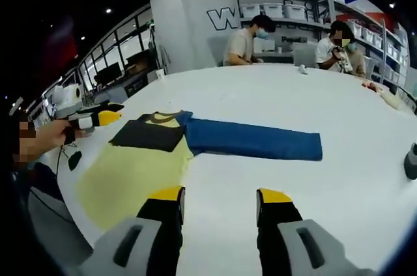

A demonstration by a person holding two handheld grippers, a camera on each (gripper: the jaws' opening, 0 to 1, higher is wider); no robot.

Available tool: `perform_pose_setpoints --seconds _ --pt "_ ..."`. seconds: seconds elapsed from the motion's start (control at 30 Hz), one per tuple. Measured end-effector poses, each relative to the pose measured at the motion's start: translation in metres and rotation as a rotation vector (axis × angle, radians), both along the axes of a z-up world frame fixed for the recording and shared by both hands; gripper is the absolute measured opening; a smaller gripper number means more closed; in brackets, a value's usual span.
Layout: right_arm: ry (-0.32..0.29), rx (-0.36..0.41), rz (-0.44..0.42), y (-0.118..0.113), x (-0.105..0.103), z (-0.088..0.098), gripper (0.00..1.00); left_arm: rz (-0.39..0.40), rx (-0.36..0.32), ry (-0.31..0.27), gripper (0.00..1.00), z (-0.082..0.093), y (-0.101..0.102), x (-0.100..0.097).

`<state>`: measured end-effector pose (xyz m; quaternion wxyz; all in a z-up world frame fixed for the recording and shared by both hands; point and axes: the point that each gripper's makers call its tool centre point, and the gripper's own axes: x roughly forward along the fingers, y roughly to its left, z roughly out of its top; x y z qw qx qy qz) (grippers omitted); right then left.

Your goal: Fold the garment on the visible template until the final outline fits inside the template.

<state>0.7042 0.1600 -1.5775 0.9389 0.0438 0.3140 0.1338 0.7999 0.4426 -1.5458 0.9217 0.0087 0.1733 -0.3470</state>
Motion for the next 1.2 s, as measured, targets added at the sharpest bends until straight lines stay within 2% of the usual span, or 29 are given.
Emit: perform_pose_setpoints --seconds 0.07,0.1,0.17,0.27,0.33,0.37,0.4,0.47,0.63,0.77,0.87,1.03,1.1,1.13,1.2 --pt "0.011 0.021 -0.050 -0.010 0.003 -0.001 0.38 0.013 0.043 -0.019 0.68 0.001 0.014 -0.008" --pt "0.012 0.028 -0.070 -0.016 0.004 -0.001 0.38 0.026 0.046 -0.050 0.68 0.011 0.021 -0.015" --pt "0.010 0.017 -0.081 -0.023 0.005 -0.001 0.38 0.025 0.050 -0.072 0.71 0.019 0.032 -0.027" --pt "0.014 0.012 -0.099 -0.036 0.009 0.000 0.38 0.036 0.075 -0.077 0.77 0.016 0.048 -0.031" --pt "0.011 0.004 -0.102 -0.040 0.011 0.001 0.38 0.050 0.075 -0.072 0.77 0.018 0.061 -0.042" --pt "0.010 -0.006 -0.102 -0.042 0.012 0.001 0.37 0.083 0.075 -0.075 0.75 0.019 0.070 -0.047" --pt "0.010 -0.009 -0.103 -0.044 0.014 0.001 0.37 0.086 0.072 -0.075 0.75 0.020 0.071 -0.048" --pt "0.010 -0.012 -0.119 -0.052 0.021 -0.002 0.37 0.095 0.056 -0.049 0.75 0.016 0.082 -0.063" --pt "0.015 -0.028 -0.137 -0.063 0.038 -0.007 0.36 0.121 0.103 -0.037 0.76 0.009 0.104 -0.082" --pt "0.043 -0.064 -0.175 -0.078 0.052 -0.015 0.34 0.114 0.148 -0.028 0.79 -0.002 0.121 -0.098" --pt "0.046 -0.070 -0.183 -0.083 0.058 -0.016 0.34 0.109 0.146 -0.026 0.86 -0.003 0.122 -0.103" --pt "0.060 -0.096 -0.209 -0.095 0.076 -0.021 0.32 0.114 0.149 -0.019 0.88 -0.003 0.125 -0.117" --pt "0.063 -0.104 -0.214 -0.099 0.080 -0.024 0.30 0.124 0.126 -0.003 0.88 -0.007 0.127 -0.120" --pt "0.072 -0.117 -0.218 -0.107 0.088 -0.025 0.30 0.125 0.123 0.002 0.88 -0.008 0.127 -0.120" --pt "0.138 -0.163 -0.223 -0.118 0.091 -0.045 0.30 0.133 0.118 0.040 0.87 -0.016 0.132 -0.125"
